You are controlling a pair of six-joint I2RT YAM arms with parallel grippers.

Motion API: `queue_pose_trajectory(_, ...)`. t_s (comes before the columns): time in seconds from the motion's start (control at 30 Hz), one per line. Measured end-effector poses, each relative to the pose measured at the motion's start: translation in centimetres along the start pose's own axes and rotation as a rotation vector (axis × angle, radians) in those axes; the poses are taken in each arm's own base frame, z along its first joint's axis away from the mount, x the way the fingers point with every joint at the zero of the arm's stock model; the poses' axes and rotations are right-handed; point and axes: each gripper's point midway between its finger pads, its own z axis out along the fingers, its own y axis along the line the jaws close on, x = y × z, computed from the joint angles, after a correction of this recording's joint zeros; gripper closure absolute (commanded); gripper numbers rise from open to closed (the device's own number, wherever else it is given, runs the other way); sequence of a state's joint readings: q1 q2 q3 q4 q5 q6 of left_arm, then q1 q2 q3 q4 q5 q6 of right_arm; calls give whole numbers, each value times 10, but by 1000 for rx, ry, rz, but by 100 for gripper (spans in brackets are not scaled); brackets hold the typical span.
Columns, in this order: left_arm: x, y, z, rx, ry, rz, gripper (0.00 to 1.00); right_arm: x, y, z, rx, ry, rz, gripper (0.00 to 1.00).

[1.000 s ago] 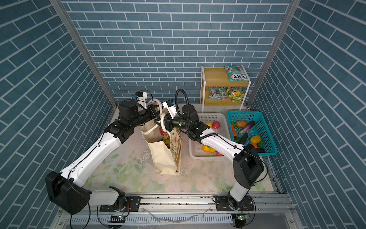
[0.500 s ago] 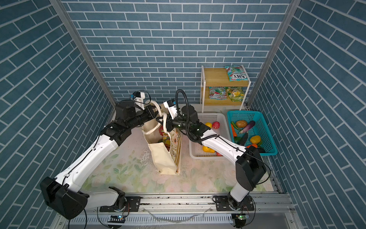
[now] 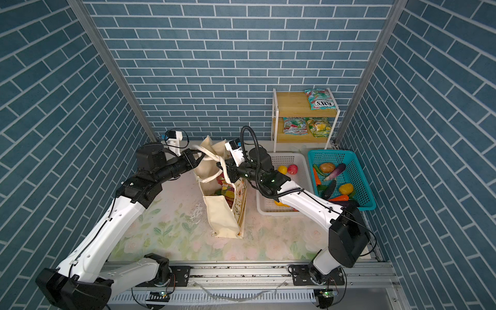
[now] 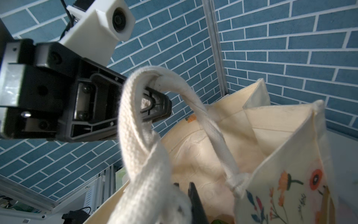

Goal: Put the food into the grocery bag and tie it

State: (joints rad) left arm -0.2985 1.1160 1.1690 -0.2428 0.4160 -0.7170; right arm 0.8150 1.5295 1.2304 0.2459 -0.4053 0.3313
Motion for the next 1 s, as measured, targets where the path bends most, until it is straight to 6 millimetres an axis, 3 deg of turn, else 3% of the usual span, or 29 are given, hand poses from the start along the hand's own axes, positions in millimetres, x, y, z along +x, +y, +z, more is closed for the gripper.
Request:
queue_pose_trajectory(0.5,39,53,-18,-118,175,2,100,-2,-7,-18,36,-100,-3,96)
queue_pose_trajectory(0.8,46,62,-22,-152,208,39,100,-7,-11,-21,30,-118,26,92)
queue_pose_trajectory(1.0,47,64,-24,-168,217,56,100,-10,-11,-21,32,-123,25,100)
